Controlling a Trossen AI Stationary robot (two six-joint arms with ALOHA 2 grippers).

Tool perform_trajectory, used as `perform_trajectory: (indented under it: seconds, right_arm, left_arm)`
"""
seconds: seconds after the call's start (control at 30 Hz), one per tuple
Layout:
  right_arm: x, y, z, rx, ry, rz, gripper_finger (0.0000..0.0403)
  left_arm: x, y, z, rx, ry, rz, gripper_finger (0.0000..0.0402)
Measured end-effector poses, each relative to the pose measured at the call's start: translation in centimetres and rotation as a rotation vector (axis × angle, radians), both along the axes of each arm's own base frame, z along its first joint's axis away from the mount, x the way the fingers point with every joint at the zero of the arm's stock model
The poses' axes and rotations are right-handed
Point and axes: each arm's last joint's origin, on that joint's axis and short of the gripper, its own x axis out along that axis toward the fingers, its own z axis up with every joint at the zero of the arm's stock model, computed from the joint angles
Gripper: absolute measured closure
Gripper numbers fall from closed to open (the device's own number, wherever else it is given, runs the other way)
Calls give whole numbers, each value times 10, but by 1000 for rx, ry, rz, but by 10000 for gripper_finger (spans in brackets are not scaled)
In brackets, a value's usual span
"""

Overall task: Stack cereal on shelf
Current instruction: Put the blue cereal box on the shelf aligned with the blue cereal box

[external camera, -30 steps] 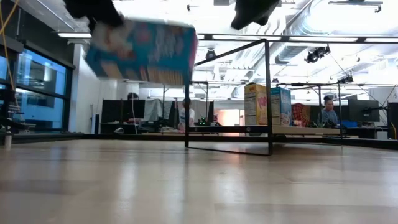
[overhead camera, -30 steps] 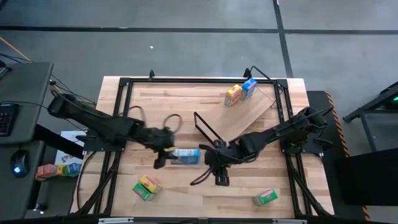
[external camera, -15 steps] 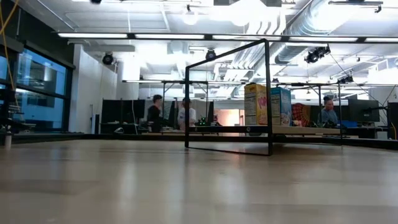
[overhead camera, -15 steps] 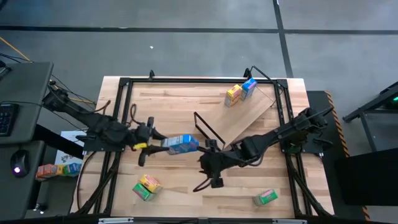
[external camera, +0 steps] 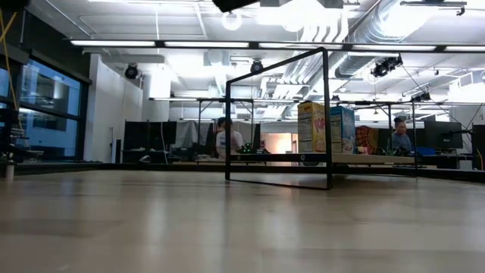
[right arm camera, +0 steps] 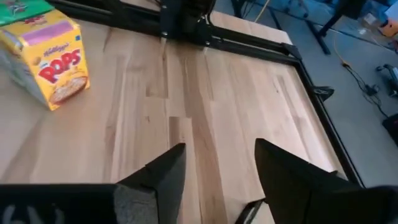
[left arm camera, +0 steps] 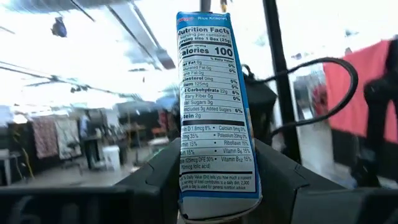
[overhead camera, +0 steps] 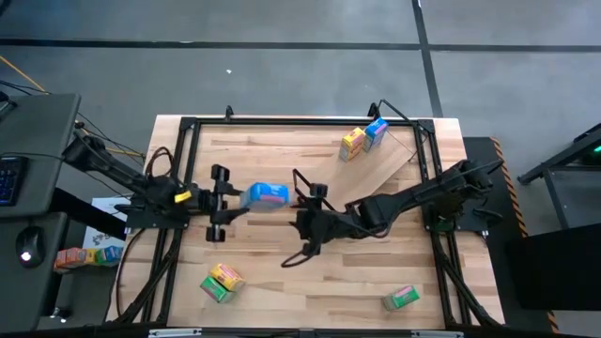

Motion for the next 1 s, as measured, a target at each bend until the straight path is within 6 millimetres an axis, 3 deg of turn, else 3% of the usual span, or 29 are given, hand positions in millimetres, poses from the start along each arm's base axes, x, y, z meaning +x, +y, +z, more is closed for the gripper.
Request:
perform_trajectory:
  seconds: [0.2,0.4,0.57,0.8,1.0]
  right_arm:
    - [-3,-10,-30,-36,-122,17,222]
    - [-23,-27,-14,31,-498,111,222]
    - [-42,-50,-15,99,-754,204,222]
    - [-44,-73,-26,131,-768,191,215]
    - [-44,-76,-23,97,-778,201,171]
  left_arm:
    - [-16,9,-20,-58,-156,-5,261]
    - [-20,12,-16,-75,-230,-6,261]
    - [-5,19,-21,-94,-184,36,261]
    - [17,33,-33,-175,-115,70,261]
    - [20,39,-34,-197,-109,51,261]
